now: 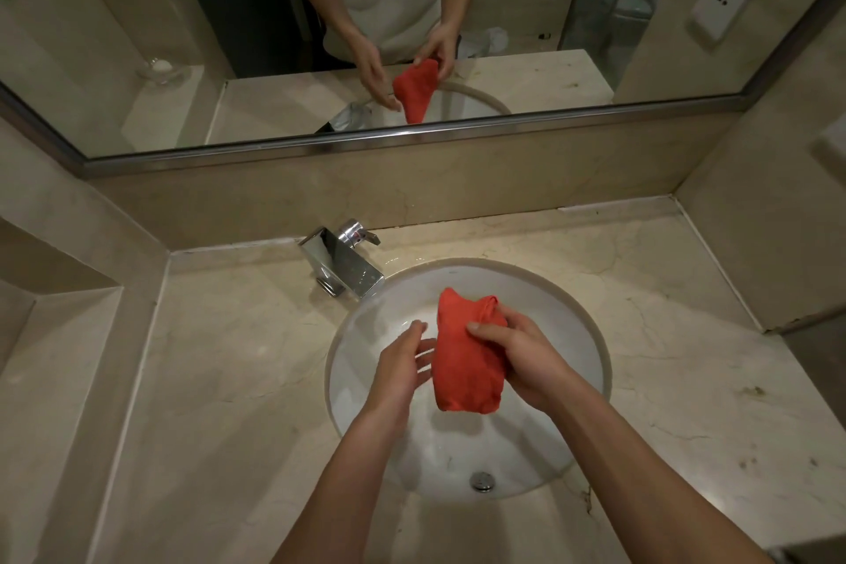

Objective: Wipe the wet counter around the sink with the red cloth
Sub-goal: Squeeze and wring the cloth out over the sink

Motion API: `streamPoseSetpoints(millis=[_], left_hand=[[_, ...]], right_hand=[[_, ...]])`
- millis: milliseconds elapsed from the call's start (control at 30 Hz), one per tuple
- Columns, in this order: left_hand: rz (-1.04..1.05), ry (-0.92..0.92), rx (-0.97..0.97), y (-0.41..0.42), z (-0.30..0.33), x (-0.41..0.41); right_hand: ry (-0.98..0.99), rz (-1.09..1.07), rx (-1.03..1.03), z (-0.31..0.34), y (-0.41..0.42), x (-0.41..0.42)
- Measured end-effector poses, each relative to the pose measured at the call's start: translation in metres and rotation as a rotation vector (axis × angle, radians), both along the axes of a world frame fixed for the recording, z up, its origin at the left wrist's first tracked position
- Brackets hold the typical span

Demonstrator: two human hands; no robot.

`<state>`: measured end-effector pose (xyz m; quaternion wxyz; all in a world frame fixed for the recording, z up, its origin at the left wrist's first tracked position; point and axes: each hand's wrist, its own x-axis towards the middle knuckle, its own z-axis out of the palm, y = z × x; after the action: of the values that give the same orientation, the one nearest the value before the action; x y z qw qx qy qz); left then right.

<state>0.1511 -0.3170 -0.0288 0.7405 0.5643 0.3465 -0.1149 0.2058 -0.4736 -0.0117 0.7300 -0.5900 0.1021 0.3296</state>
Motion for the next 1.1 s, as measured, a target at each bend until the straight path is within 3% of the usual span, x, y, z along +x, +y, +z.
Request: streamPoseSetpoints(millis=[200,300,400,633,733,933,1100], left_hand=[[-0.161,-0.073,-0.215,0.001,0.009,-0.004],[-0.229,-0.069,-0.247,0.005,0.004,-0.009],[-0.15,-0.108,-0.309,0.006,0.0,-0.013],[-0.028,-0.039,-0.63,0.012,-0.001,-0.015],[-0.001,-0.081,-0.568,0.017,-0.003,-0.015],[-0.235,-0.075,-0.47,0.02,0.005,-0.017],[-0.131,-0.164,-0.543,0.018,-0.002,-0.02]], right_hand=[[-0.007,0.122,0.072,-0.001,0.002,-0.004],[-0.077,0.05,-0.125,0.002,0.004,-0.003],[-0.153,0.006,-0.245,0.001,0.004,-0.003],[-0.097,0.096,-0.006,0.006,0.01,-0.012],[-0.067,0.094,0.051,0.005,0.009,-0.013],[-0.377,0.035,-0.393,-0.004,0.007,-0.013],[-0.326,-0.082,-0.405,-0.007,0.007,-0.013]])
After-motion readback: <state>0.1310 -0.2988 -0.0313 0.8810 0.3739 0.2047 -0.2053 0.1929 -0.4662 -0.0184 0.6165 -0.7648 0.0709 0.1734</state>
